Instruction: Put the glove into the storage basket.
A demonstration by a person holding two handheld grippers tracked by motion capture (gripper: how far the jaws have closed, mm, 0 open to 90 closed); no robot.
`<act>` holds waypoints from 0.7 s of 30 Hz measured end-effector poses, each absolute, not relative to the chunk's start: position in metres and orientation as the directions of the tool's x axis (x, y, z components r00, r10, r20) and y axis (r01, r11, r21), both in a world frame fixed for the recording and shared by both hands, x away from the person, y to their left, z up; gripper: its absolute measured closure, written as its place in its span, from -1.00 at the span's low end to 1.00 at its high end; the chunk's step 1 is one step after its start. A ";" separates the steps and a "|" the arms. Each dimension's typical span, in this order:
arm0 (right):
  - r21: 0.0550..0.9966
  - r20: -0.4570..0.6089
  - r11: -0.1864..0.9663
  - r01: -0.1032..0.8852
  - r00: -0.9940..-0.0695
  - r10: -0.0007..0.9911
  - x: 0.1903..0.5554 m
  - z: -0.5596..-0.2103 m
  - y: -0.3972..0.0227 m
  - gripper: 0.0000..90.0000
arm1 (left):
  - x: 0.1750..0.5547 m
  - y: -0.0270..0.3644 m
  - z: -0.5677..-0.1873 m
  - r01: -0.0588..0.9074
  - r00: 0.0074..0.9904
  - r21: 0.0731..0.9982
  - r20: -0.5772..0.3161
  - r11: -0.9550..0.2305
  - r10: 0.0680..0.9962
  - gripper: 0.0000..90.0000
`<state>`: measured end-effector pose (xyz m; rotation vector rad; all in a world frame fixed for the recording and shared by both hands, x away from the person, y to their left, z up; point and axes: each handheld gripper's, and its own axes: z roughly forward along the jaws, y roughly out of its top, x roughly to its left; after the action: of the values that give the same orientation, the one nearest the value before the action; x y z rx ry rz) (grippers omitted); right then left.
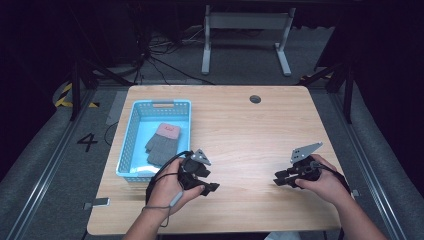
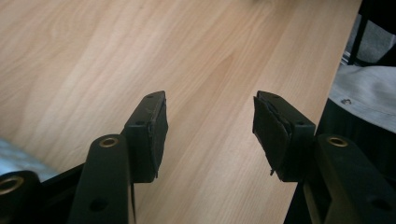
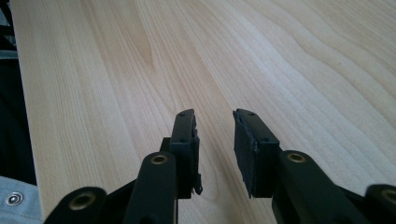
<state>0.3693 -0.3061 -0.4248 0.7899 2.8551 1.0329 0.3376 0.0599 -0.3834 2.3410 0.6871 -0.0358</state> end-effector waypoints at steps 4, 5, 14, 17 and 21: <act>0.593 0.162 0.662 0.458 -0.874 0.459 0.369 -0.429 -0.305 0.53 | 0.336 0.051 -0.392 0.469 0.870 0.623 -0.203 -0.626 0.450 -0.02; 0.594 0.162 0.662 0.457 -0.874 0.458 0.369 -0.430 -0.304 0.53 | 0.336 0.049 -0.395 0.471 0.869 0.628 -0.209 -0.620 0.448 -0.02; 0.581 0.165 0.677 0.452 -0.880 0.446 0.370 -0.436 -0.298 0.51 | 0.342 0.039 -0.428 0.529 0.828 0.585 -0.200 -0.614 0.523 -0.10; 0.577 0.165 0.675 0.461 -0.875 0.456 0.371 -0.436 -0.299 0.50 | 0.342 0.038 -0.430 0.519 0.837 0.586 -0.200 -0.622 0.510 -0.10; 0.582 0.162 0.671 0.460 -0.874 0.458 0.371 -0.436 -0.299 0.49 | 0.341 0.039 -0.432 0.512 0.835 0.594 -0.177 -0.620 0.520 -0.13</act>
<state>0.3713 -0.2989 -0.4362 0.7891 2.8736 1.0023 0.3411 0.0393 -0.4316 2.3565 0.7509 0.0158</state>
